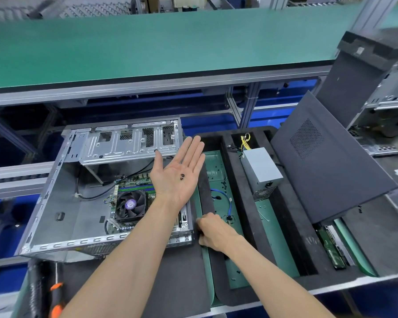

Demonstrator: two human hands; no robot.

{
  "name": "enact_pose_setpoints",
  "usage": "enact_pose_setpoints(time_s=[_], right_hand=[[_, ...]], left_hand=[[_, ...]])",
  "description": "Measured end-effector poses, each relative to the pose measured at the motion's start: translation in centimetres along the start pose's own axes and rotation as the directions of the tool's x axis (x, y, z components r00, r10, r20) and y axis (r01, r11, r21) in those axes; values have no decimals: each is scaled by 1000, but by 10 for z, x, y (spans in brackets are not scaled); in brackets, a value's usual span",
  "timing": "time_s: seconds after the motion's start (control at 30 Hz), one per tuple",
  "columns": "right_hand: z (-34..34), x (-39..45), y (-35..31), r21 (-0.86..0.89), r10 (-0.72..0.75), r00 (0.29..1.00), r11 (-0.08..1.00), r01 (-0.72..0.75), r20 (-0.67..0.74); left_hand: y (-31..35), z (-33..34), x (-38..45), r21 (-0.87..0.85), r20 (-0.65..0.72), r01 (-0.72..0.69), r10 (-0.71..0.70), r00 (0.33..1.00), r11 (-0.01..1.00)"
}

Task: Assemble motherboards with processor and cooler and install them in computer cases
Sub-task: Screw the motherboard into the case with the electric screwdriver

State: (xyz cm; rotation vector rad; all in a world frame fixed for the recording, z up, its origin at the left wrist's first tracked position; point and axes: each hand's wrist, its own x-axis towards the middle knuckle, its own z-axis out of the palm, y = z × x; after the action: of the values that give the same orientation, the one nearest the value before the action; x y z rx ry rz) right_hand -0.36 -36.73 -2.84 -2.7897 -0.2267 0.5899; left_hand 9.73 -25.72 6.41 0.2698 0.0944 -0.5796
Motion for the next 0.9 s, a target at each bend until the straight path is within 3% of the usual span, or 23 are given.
enact_pose_setpoints(time_s=[0.23, 0.33, 0.43, 0.53, 0.6, 0.77, 0.9], right_hand=[[3, -2, 10, 433, 174, 983, 892, -131, -62], [-14, -12, 9, 617, 240, 955, 782, -86, -172], [-58, -19, 7, 723, 311, 871, 687, 69, -379], [-115, -22, -4, 687, 257, 769, 661, 302, -586], [-139, -19, -18, 616, 158, 746, 685, 389, -647], [-152, -7, -31, 463, -9, 780, 801, 380, -626], [-151, -6, -22, 455, -32, 773, 792, 406, -633]], left_hand=[[0, 3, -1, 1, -25, -10, 10, 1000, 1000], [0, 3, -2, 18, -31, -17, 18, 999, 1000], [0, 1, -1, 43, -37, -21, 22, 999, 999], [0, 0, 2, 90, -35, -38, 41, 999, 995], [0, -2, 3, 98, -23, -46, 49, 999, 994], [0, -3, 2, 66, 25, -25, 23, 999, 998], [2, -2, 1, 17, 25, -19, 19, 1000, 1000]])
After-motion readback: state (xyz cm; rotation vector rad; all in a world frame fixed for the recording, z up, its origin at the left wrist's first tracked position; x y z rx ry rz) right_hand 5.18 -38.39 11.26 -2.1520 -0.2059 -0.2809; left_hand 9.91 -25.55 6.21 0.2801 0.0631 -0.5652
